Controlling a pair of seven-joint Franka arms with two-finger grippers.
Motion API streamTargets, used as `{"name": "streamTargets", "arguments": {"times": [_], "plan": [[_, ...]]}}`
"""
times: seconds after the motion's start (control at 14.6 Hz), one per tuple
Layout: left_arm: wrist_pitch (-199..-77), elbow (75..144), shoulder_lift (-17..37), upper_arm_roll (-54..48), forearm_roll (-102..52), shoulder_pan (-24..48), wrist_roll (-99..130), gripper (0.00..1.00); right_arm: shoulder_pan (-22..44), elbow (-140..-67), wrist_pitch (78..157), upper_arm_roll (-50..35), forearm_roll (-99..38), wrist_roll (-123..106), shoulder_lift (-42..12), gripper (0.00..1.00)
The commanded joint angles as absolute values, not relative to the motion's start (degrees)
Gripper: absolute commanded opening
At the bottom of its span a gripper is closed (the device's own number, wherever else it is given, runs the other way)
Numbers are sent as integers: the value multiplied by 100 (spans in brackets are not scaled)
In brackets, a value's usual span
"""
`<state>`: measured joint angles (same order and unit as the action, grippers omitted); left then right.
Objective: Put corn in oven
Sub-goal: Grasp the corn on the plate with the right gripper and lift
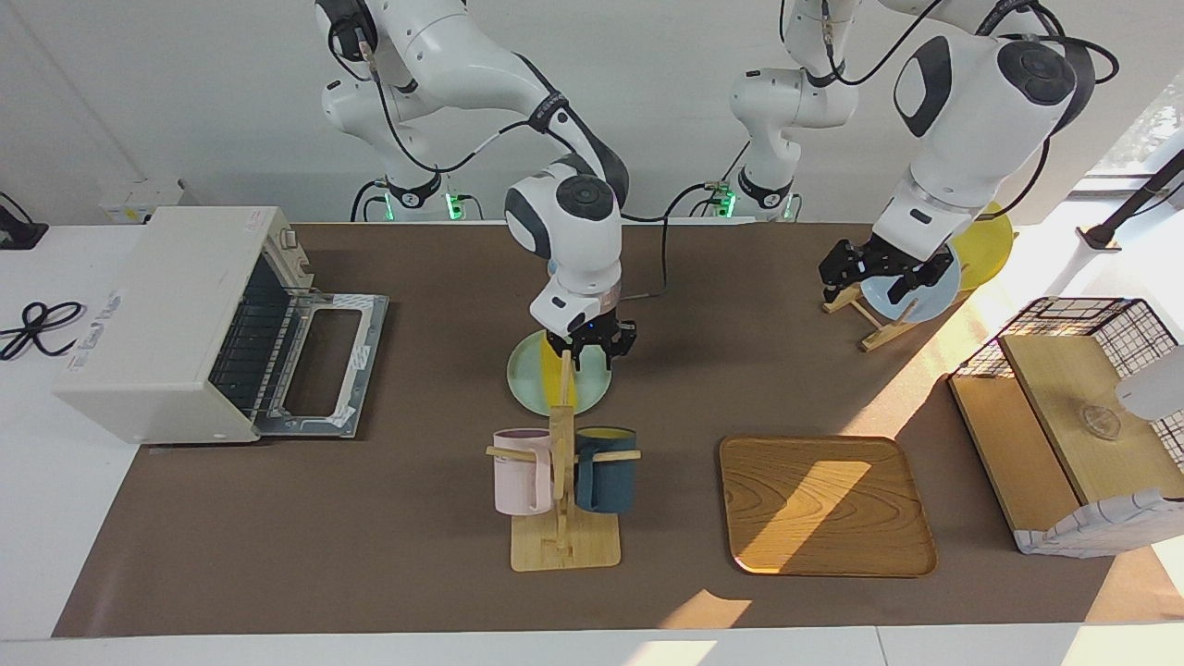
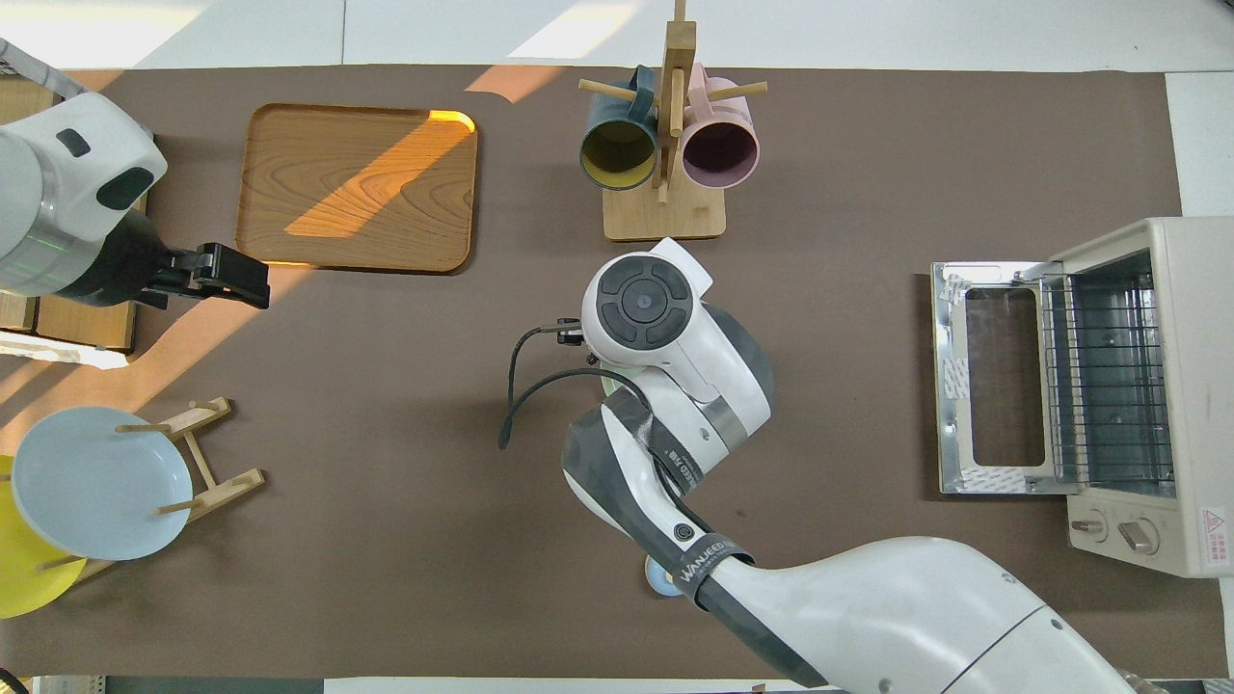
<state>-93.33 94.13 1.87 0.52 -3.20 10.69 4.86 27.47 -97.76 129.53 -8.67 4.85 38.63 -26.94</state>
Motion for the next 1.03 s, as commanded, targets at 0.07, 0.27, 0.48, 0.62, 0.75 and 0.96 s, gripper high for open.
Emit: {"name": "streamTargets", "arguments": {"times": [0.07, 0.27, 0.48, 0.62, 0.75, 0.96], "plan": [[-9053, 9519, -43, 26, -193, 1072, 501, 100, 2742, -10115, 13358, -879, 624, 3893, -2646, 57], [-8930, 9527, -158, 18, -185, 1098, 501, 100, 2760, -10336, 13649, -888, 624, 3902, -2619, 57], [-8833, 9527, -263, 18, -185, 1125, 492, 100, 2830, -10345, 13667, -888, 615, 3911, -2619, 57], [-8842, 9527, -299, 18, -176, 1125, 483, 100, 2821, -10423, 13667, -888, 615, 3885, -2602, 57], [-8903, 9475, -264, 9, -115, 1090, 327, 100, 2821, -10581, 13728, -888, 615, 3858, -2549, 26], [-8912, 9439, -228, 9, -62, 1020, -35, 100, 2795, -10635, 13729, -888, 615, 3850, -2522, 0]]}}
